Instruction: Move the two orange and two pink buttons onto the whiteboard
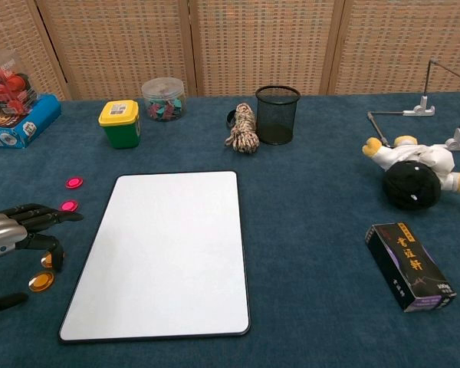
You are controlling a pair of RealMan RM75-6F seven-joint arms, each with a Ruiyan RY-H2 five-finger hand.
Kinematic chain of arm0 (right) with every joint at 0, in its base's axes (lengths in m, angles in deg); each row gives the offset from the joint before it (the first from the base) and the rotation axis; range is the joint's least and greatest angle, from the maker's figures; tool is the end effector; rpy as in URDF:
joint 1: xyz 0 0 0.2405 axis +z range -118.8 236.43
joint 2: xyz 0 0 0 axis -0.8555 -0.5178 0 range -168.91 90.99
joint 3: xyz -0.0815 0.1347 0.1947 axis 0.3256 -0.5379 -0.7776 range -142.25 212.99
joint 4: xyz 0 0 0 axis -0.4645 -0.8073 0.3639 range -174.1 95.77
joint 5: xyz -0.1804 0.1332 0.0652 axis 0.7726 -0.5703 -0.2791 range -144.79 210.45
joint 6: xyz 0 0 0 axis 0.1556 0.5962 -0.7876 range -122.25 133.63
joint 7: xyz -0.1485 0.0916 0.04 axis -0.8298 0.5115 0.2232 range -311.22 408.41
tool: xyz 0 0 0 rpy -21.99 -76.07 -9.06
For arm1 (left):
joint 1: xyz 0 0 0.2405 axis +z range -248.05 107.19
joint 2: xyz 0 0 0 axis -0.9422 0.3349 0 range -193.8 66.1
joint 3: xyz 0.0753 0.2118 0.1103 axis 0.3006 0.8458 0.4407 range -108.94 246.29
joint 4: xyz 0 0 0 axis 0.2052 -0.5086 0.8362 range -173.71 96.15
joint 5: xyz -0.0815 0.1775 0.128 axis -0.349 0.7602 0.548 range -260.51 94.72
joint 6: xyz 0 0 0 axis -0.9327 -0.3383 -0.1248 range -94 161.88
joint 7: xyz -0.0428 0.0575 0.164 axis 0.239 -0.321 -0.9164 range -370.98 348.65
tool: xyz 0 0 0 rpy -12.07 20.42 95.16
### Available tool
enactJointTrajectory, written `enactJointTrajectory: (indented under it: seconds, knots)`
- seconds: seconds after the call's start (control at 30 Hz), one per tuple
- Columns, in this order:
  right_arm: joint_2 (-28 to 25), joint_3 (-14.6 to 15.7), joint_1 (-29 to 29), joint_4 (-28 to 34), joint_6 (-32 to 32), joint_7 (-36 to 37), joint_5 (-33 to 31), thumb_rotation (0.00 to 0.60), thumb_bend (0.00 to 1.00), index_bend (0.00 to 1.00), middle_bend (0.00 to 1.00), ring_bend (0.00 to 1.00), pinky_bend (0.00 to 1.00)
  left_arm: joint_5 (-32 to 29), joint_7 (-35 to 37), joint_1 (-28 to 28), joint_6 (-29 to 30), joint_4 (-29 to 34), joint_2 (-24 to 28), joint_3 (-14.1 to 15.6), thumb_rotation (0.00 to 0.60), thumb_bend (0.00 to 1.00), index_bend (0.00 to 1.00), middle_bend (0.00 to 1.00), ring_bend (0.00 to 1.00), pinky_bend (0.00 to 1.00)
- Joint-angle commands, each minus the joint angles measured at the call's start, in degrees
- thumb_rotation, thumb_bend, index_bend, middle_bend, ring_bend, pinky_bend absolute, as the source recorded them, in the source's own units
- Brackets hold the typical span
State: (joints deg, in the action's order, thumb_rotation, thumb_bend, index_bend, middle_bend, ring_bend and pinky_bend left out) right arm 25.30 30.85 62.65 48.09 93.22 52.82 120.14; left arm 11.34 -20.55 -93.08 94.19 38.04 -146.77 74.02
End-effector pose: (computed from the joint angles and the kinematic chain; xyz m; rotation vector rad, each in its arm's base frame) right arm -0.3276 -0.2194 0.1546 1.3524 -0.8401 0.9436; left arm -0.2758 0.2503 -0.0479 -2.1070 -0.8145 -0.6879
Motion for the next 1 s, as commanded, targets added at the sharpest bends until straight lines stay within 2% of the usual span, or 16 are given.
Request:
enactJointTrajectory:
  seconds: [0.03,0.27,0.5,0.8,1.0]
  knots:
    - [0.0,0.0,0.0,0.0,0.0,0.1,0.0,0.600,0.00,0.00,0.00,0.00,0.00,-0.3,-0.3,-0.2,-0.2,-0.1,-0.3,0.1,0.600,0.35,0.39,0.00,0.00,0.00]
    - [0.0,0.0,0.0,0.0,0.0,0.5,-0.1,0.600,0.00,0.00,0.00,0.00,0.00,-1.3,-0.9,-0.8,-0.7,-0.1,-1.0,-0.1,0.600,0.35,0.43,0.00,0.00,0.00]
    - [-0.1,-0.1,0.0,0.0,0.0,0.9,-0.2,0.600,0.00,0.00,0.00,0.00,0.00,-2.7,-1.9,-0.8,-0.7,0.2,-0.8,-0.4,0.600,0.36,0.55,0.00,0.00,0.00]
    - [-0.1,-0.1,0.0,0.2,-0.1,1.0,-0.3,0.600,0.00,0.00,0.00,0.00,0.00,-2.9,-1.7,-1.1,0.8,2.4,1.1,-0.8,0.600,0.37,0.55,0.00,0.00,0.00]
    - [-0.1,-0.1,0.0,0.3,-0.2,1.1,-0.4,0.600,0.00,0.00,0.00,0.00,0.00,-3.6,-3.8,-3.5,0.8,8.7,4.1,-3.7,0.600,0.36,0.55,0.00,0.00,0.00]
